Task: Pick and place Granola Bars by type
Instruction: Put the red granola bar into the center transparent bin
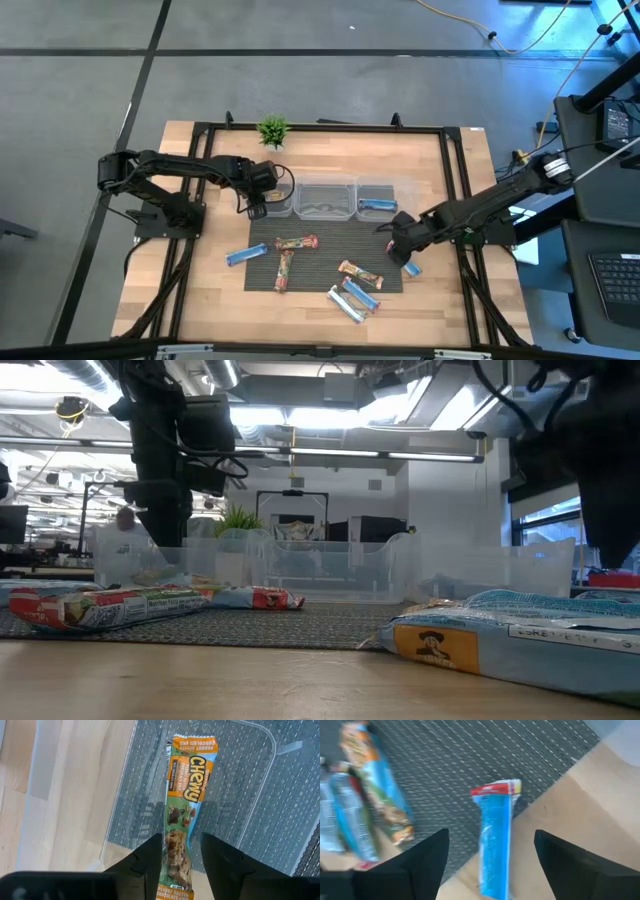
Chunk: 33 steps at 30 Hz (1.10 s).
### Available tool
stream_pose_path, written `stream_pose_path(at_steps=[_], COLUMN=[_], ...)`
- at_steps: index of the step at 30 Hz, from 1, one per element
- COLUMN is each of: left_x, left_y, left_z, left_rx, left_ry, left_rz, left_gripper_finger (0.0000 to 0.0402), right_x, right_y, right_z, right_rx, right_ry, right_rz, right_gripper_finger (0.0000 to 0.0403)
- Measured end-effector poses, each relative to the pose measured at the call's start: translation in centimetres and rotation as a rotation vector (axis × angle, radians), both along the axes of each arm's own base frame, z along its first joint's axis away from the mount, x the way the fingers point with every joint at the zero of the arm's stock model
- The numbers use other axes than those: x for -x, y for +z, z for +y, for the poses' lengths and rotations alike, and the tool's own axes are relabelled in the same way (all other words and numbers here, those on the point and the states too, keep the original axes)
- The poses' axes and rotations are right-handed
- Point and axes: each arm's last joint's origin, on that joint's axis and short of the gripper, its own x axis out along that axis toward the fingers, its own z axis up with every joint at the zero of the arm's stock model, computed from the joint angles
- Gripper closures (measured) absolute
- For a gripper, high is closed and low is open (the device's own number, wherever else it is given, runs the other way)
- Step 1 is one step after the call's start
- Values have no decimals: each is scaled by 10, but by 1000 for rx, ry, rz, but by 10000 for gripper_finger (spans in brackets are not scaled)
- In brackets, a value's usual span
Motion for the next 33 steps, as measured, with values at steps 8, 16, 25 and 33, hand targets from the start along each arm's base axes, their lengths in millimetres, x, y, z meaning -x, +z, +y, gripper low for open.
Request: stream_pose_path(at_steps=[8, 16, 25, 33], left_x=[0, 0, 0, 0], left_y=[0, 0, 0, 0], left_z=[0, 0, 0, 0], left_rx=[-1, -2, -3, -3], left_ry=[1, 0, 1, 1], left_rz=[0, -3, -4, -4], left_gripper_finger=[273, 272, 272, 272], right_x=[-15, -16, -13, -17], right_y=[-32, -50, -47, -37], right_z=[14, 22, 21, 25], right_rx=[62, 120, 123, 104], right_ry=[130, 128, 125, 165], right_rz=[64, 134, 140, 175], right_gripper_finger=[136, 167, 257, 315])
